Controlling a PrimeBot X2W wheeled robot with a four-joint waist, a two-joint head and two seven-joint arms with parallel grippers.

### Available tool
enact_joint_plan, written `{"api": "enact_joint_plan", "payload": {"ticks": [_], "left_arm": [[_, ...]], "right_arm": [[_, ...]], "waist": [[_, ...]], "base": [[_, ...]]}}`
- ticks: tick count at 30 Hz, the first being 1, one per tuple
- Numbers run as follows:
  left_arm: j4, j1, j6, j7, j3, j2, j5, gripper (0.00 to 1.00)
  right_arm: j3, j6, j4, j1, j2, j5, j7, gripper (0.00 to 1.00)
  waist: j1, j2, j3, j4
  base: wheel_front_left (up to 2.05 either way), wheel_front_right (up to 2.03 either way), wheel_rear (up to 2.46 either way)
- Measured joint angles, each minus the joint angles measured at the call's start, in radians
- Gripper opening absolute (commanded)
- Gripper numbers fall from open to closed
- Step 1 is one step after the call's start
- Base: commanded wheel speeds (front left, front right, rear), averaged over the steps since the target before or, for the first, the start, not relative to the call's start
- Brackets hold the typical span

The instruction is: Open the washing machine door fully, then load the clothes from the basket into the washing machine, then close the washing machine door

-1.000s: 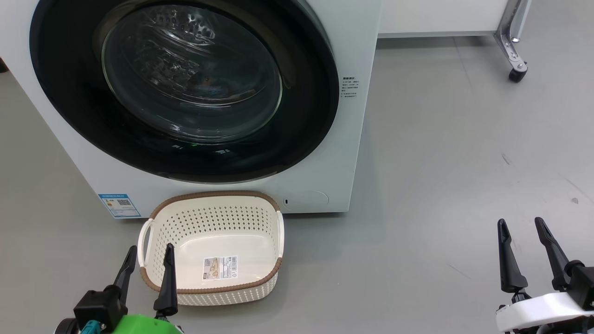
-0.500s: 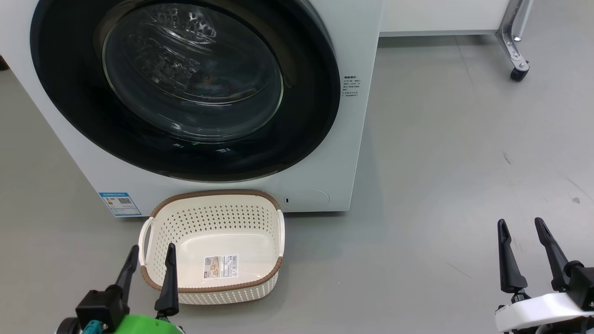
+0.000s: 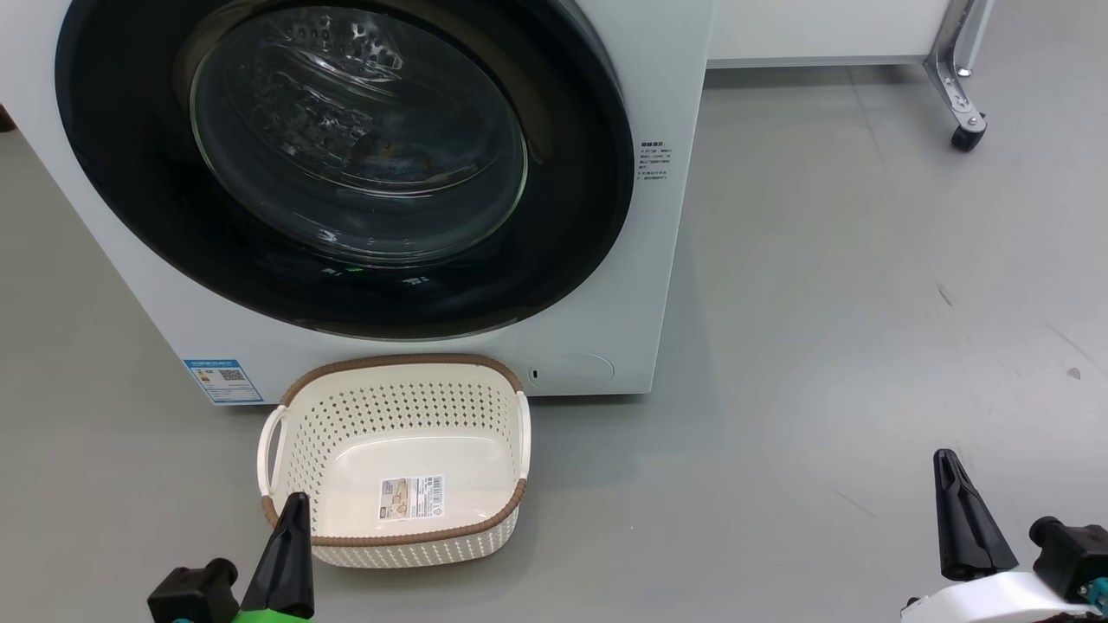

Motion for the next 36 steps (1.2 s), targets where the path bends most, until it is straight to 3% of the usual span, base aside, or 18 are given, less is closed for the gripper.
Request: {"api": "enact_joint_plan", "payload": {"ticks": [36], "left_arm": [[-0.002,-0.038,0.003,0.123,0.046,0.02,-0.529,0.0]], "right_arm": [[-0.022,0.0,0.035,-0.059,0.001,0.572,0.137,0.0]], "waist": [[0.0001,0.0,0.001,-0.007]], "base": [[0.0,0.0,0.0]]}}
